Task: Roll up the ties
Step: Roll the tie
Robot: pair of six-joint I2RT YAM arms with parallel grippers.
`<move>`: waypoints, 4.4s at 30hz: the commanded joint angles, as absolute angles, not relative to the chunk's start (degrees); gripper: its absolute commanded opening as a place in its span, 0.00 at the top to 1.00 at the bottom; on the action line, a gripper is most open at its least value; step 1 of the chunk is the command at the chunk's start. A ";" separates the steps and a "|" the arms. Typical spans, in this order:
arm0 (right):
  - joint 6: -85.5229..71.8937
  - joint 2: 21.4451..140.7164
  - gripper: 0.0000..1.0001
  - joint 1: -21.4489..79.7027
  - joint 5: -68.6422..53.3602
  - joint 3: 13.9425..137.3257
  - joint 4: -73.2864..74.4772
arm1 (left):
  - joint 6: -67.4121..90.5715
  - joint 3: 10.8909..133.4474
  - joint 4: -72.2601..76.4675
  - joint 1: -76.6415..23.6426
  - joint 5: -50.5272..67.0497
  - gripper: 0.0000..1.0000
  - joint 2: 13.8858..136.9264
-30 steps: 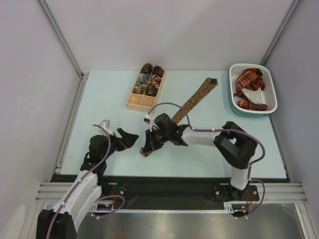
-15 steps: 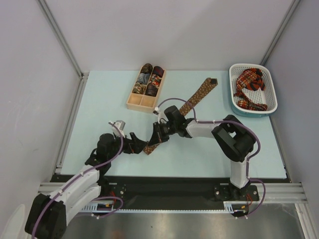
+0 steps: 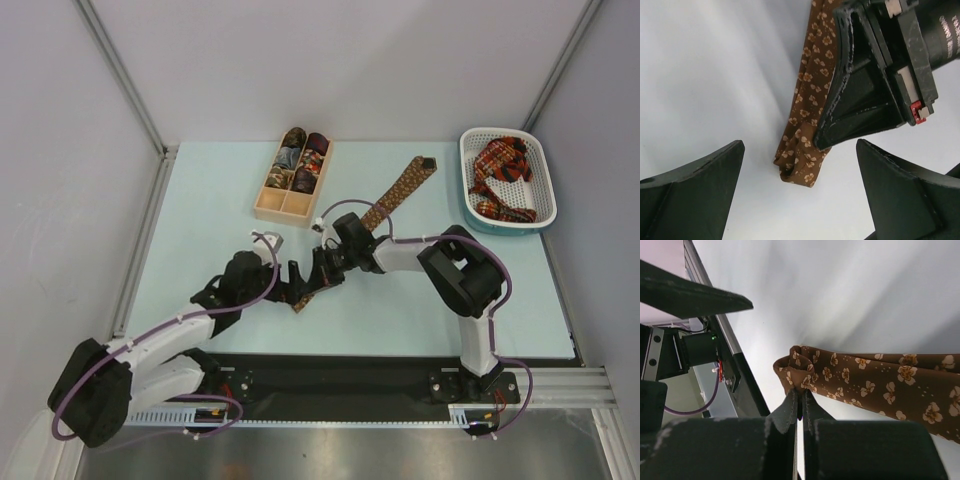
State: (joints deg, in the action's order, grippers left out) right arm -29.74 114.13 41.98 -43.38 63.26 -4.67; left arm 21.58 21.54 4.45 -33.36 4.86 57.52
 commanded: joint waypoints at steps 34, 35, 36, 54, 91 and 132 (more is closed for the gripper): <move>-31.03 114.52 1.00 39.90 -43.86 61.35 -10.11 | 0.26 42.18 -17.39 -48.52 -5.01 0.12 76.99; -31.03 114.52 1.00 39.90 -43.77 61.26 -10.19 | 0.26 42.54 -17.66 -48.52 -4.75 0.11 77.34; -31.03 114.52 1.00 39.82 -43.77 61.26 -10.20 | 0.26 42.54 -17.75 -48.52 -4.92 0.11 78.04; -31.64 114.70 1.00 39.73 -44.65 61.00 -11.51 | -1.06 47.64 -20.56 -44.73 4.12 0.32 87.63; -28.65 116.28 0.99 39.29 -41.66 61.96 -8.00 | 0.44 52.47 -21.00 -44.30 1.14 0.37 92.81; -24.52 112.85 0.82 38.14 -38.06 62.49 -4.48 | 1.76 51.59 -23.91 -45.53 4.31 0.58 93.25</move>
State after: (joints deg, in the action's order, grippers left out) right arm -26.09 114.41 38.61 -40.12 61.43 -4.75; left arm 1.15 51.03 -22.17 -44.93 2.74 93.25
